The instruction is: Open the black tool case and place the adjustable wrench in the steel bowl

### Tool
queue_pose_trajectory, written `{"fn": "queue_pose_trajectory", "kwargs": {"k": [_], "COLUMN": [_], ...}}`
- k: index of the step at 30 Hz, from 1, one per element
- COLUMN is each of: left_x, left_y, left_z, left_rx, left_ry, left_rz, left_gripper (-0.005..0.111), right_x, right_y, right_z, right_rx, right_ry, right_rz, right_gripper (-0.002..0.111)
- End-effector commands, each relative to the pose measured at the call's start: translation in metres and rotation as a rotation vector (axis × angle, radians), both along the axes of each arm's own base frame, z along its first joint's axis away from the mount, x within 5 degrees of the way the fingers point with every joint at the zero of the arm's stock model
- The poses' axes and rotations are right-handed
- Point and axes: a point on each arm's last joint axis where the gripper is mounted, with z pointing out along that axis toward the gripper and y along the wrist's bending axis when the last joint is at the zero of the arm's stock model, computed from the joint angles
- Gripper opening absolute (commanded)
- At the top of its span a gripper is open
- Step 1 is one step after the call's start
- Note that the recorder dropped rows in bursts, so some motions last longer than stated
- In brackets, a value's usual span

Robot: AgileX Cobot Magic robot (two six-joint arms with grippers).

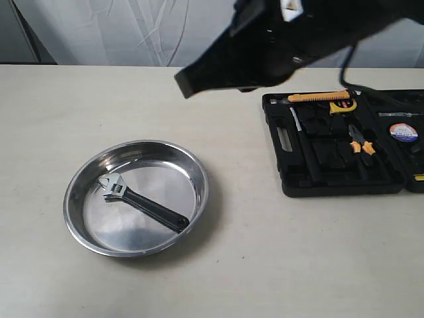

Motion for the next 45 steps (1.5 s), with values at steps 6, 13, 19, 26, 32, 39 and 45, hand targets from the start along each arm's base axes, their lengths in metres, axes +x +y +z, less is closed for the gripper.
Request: {"fn": "queue_pose_trajectory", "kwargs": {"k": [6,13,19,26,32,39,45], "left_x": [0.000,0.000,0.000,0.000,0.000,0.000,0.000], "left_y": [0.000,0.000,0.000,0.000,0.000,0.000,0.000], "left_z": [0.002,0.002,0.002,0.002,0.002,0.002,0.002], "left_rx": [-0.005,-0.005,-0.005,-0.005,-0.005,-0.005,-0.005], "left_ry": [-0.014,-0.014,-0.014,-0.014,-0.014,-0.014,-0.014], "left_rz": [-0.004,-0.004,-0.004,-0.004,-0.004,-0.004,-0.004], "left_gripper": [0.000,0.000,0.000,0.000,0.000,0.000,0.000], "right_x": [-0.072,-0.083,-0.082,-0.083,-0.101,-0.134,-0.152], "right_y": [-0.064,-0.074,-0.076,-0.090,-0.135,-0.180,-0.197], "right_z": [-0.015,-0.010,-0.004,-0.027,-0.077,-0.122,-0.148], "right_rx": [-0.011,-0.022,0.012,0.168,0.286,0.351,0.378], "right_ry": [0.208,0.224,0.162,-0.165,-0.328,-0.498,-0.642], "right_rz": [-0.032,-0.032,-0.031,-0.006,-0.141,-0.346,-0.480], "right_gripper": [0.000,0.000,0.000,0.000,0.000,0.000,0.000]}}
